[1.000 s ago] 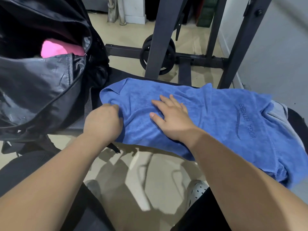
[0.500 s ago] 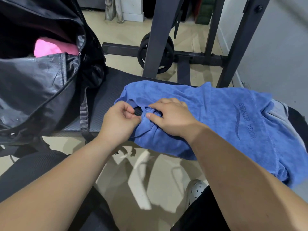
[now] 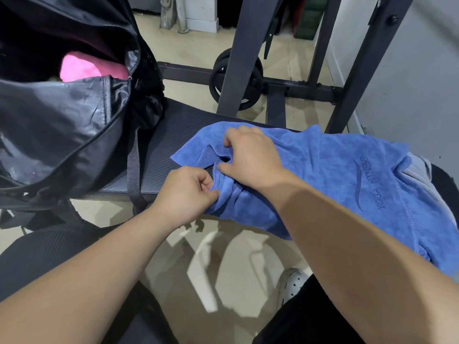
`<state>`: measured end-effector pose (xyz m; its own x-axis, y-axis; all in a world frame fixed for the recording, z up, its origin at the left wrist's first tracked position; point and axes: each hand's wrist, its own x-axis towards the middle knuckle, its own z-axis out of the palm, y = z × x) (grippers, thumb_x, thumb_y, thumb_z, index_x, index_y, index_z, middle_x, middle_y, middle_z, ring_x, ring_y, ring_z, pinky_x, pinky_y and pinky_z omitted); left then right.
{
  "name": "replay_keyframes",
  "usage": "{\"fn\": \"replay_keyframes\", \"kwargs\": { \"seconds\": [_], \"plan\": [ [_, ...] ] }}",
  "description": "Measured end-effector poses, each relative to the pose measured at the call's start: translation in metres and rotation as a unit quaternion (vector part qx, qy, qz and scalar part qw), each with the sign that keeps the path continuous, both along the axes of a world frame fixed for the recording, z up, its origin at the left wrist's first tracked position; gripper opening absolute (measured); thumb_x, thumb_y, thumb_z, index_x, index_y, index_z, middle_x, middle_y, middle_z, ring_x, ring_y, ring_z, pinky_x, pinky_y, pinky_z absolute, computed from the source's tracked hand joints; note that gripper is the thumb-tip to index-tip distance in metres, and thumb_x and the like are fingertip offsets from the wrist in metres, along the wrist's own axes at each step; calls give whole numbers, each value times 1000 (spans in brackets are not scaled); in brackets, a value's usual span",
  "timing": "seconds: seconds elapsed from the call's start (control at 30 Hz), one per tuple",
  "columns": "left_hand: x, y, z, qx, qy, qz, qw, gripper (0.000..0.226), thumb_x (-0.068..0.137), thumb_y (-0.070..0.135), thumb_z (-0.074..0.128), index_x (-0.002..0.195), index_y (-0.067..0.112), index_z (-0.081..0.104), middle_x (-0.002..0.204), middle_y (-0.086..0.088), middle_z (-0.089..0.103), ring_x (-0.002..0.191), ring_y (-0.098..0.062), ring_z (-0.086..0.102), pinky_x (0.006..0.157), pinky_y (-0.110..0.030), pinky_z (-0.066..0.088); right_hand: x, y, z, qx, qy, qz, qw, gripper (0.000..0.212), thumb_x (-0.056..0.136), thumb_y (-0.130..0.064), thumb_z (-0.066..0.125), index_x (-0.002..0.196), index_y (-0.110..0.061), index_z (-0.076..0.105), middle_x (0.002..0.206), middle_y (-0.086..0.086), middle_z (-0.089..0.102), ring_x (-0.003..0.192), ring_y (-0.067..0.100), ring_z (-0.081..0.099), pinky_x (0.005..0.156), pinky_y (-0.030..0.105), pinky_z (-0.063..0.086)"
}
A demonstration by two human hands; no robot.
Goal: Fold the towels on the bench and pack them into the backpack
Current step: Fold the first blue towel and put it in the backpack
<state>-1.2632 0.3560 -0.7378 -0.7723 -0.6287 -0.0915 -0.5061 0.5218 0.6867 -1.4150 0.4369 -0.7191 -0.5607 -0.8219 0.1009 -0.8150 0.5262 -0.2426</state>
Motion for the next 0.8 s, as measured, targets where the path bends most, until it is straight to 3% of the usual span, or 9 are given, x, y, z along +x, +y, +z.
{"fn": "replay_keyframes", "kwargs": {
  "seconds": [0.2,0.4,0.47,0.57,0.6,0.67,0.73,0.8],
  "plan": [
    [12,-10,5,-18,-28,17,999,17,74,14,72,60,16,63,57,7,62,55,-8,54,49,-20,37,10,-59,2,124,52,84,987,46,91,-50,62,129,-25,56,129,2,56,121,27,48,93,40,39],
    [23,-25,7,3,-53,9,999,11,69,15,72,63,11,63,51,7,56,46,-10,49,38,-18,36,8,-84,7,148,64,78,984,26,94,-37,63,114,-22,65,122,4,63,113,28,57,78,34,38],
    [25,-28,7,18,-39,17,999,17,68,18,71,65,7,59,53,-2,55,50,-20,50,43,-27,41,5,-85,13,108,43,64,991,23,97,-34,59,113,-18,64,122,7,59,110,30,58,78,34,40],
    [27,-32,8,19,9,47,999,27,69,15,69,65,2,46,56,-4,42,55,-23,38,51,-33,34,-6,-86,26,-61,-99,-40,992,12,98,-30,58,96,-18,58,106,5,62,97,27,59,78,34,43],
    [28,-33,9,19,30,62,997,28,69,11,68,64,3,41,57,-2,37,56,-21,33,52,-33,30,-11,-89,29,-125,-167,-83,975,11,97,-27,58,91,-18,55,99,3,63,92,26,60,78,34,46],
    [32,-36,13,58,80,106,990,28,69,4,64,65,9,37,59,1,35,57,-19,30,54,-32,28,-17,-92,36,-235,-329,-145,903,3,93,-14,57,95,-14,54,92,5,60,86,29,62,75,38,55],
    [35,-40,17,130,117,148,973,22,70,5,64,83,12,47,70,4,53,61,-18,47,58,-33,41,-18,-93,41,-306,-451,-169,821,32,87,-1,50,115,-16,51,100,8,58,86,29,60,74,42,59],
    [39,-46,19,180,121,156,964,53,66,14,67,115,25,51,97,6,65,82,-18,64,68,-40,57,-18,-90,40,-317,-480,-178,799,68,86,3,48,145,-29,36,106,-1,55,88,24,61,75,39,60]
  ]
}}
